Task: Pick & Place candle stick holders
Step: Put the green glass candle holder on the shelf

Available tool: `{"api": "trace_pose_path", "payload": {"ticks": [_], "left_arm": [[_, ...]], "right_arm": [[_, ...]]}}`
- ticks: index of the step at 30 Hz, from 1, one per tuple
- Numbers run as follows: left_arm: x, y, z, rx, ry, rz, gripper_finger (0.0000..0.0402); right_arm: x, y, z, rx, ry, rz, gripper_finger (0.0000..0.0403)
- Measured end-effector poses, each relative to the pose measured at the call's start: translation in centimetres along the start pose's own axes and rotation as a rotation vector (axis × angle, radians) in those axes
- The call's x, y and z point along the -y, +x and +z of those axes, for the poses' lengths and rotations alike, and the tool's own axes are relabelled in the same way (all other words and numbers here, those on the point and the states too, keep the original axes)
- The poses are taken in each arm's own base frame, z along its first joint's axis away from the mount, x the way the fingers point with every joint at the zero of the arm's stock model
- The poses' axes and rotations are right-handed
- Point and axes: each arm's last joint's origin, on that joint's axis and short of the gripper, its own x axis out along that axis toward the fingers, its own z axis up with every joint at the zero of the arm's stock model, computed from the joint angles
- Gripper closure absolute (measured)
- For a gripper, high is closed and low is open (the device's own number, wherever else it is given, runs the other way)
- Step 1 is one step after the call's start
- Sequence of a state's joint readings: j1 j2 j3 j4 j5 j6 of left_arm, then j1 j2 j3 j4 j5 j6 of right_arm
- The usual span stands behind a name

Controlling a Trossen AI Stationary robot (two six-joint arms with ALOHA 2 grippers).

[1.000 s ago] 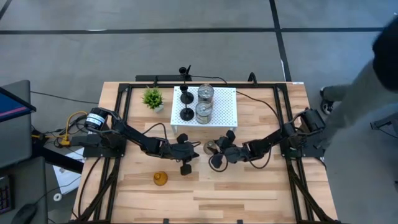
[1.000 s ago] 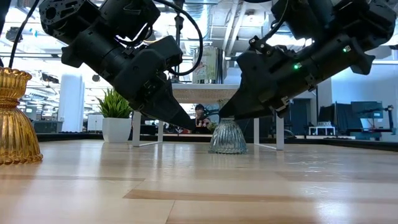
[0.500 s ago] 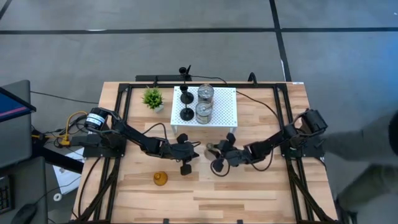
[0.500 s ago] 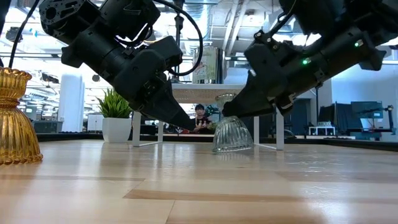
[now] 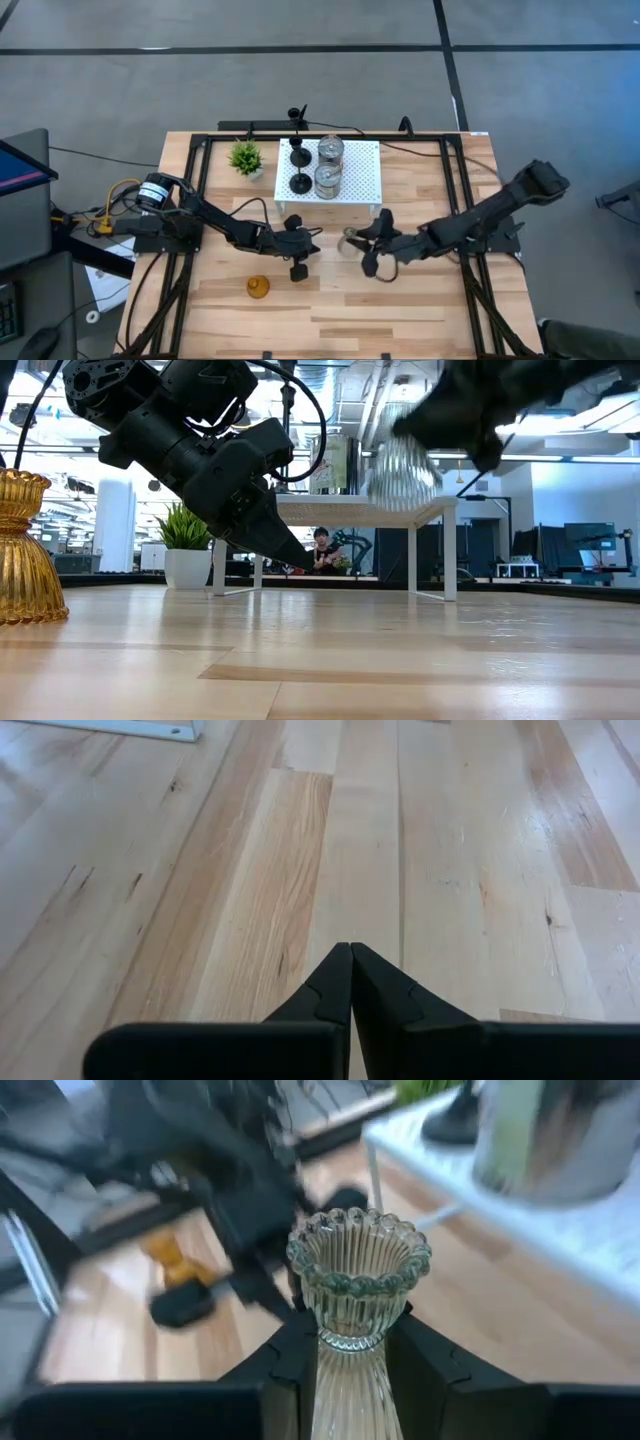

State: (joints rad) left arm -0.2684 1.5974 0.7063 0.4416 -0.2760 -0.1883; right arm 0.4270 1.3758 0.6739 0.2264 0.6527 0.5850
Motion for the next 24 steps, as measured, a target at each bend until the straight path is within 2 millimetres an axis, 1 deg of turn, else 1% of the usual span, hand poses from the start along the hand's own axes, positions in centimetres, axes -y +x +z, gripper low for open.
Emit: {"api": "trace_pose_path", "payload": {"ticks": [6,9,12,18,21,24], "left_arm": [[0.0,0.0,0.0,0.0,0.0,0.0,0.0394],[0.0,0.0,0.0,0.0,0.0,0.0,0.0394],[0.0,0.0,0.0,0.0,0.0,0.0,0.0394],[0.0,0.0,0.0,0.0,0.0,0.0,0.0394],[0.0,0.0,0.0,0.0,0.0,0.0,0.0394],[0.0,0.0,0.0,0.0,0.0,0.0,0.0394]], "right_arm": [[0.8,-3.0,3.5,0.11,0.001,0.031,0.0322],[1.8,-4.0,4.7,0.149,-0.025,-0.02,0.0323],[3.1,-4.5,5.9,0.183,-0.01,-0.07,0.0323],[5.7,-4.5,7.9,0.227,-0.039,-0.157,0.0323],[7.1,-4.1,8.6,0.236,-0.048,-0.217,0.0324],[8.6,-3.5,9.2,0.23,-0.04,-0.241,0.0324]]}}
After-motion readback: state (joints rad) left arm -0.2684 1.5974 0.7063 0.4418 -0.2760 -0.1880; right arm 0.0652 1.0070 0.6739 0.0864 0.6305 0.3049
